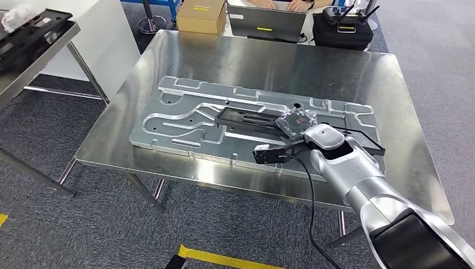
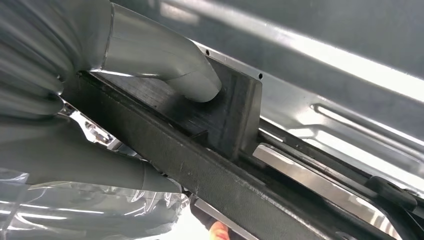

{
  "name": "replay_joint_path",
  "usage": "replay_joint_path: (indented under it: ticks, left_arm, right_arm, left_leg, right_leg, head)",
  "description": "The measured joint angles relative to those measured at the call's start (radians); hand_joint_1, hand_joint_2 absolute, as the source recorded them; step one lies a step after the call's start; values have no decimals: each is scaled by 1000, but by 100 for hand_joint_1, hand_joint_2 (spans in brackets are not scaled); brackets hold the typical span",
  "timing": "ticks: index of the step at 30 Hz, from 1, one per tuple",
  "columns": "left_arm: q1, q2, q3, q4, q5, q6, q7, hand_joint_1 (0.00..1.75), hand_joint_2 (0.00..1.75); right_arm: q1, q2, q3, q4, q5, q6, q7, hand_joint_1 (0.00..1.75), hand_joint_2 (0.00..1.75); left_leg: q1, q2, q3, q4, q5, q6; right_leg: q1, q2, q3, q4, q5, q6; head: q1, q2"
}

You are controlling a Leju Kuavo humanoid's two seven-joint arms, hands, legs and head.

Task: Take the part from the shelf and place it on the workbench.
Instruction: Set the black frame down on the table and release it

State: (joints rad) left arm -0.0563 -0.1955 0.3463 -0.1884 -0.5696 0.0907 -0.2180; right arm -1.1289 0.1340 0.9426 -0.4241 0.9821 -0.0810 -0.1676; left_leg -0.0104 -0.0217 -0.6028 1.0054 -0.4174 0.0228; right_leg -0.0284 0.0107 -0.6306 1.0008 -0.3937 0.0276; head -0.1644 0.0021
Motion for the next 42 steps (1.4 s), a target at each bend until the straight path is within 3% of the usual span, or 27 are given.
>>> replay_joint_path:
  ticks: [11, 17, 23, 27, 42]
  left_arm:
    - [-2, 2, 3, 0, -6, -14, -21, 0, 0]
    - [-1, 2, 3, 0, -20, 24, -113, 0, 0]
    - [-5, 2, 3, 0, -20, -6, -183, 0, 0]
    - [-8, 2, 2, 0, -29, -10, -177, 0, 175]
    - [-11, 4, -7, 0, -73, -52, -106, 0, 175]
  right_arm:
    - [16, 0, -20, 8, 3, 0, -11, 175, 175]
    - [32, -25, -31, -8, 18, -6, -49, 175, 175]
    - [82, -50, -39, -46, 14, -34, -77, 175, 175]
    - [115, -71, -50, -76, 12, -46, -78, 0, 0]
    - [187, -141, -77, -154, 11, -40, -76, 0, 0]
  left_leg:
    - [1, 1, 0, 0, 1, 0]
    - [1, 1, 0, 0, 2, 1]
    - [0, 2, 0, 0, 2, 1]
    - [0, 2, 1, 0, 2, 1]
    - [0, 2, 1, 0, 6, 1]
  right_leg:
    - [0, 0, -2, 0, 1, 3]
    - [0, 0, -2, 0, 2, 4]
    - [0, 1, -1, 0, 2, 5]
    - [0, 0, -1, 0, 2, 5]
    - [0, 1, -1, 0, 6, 8]
  head:
    - [0, 0]
    - [0, 0]
    - [0, 0]
    - [0, 0]
    - [0, 0]
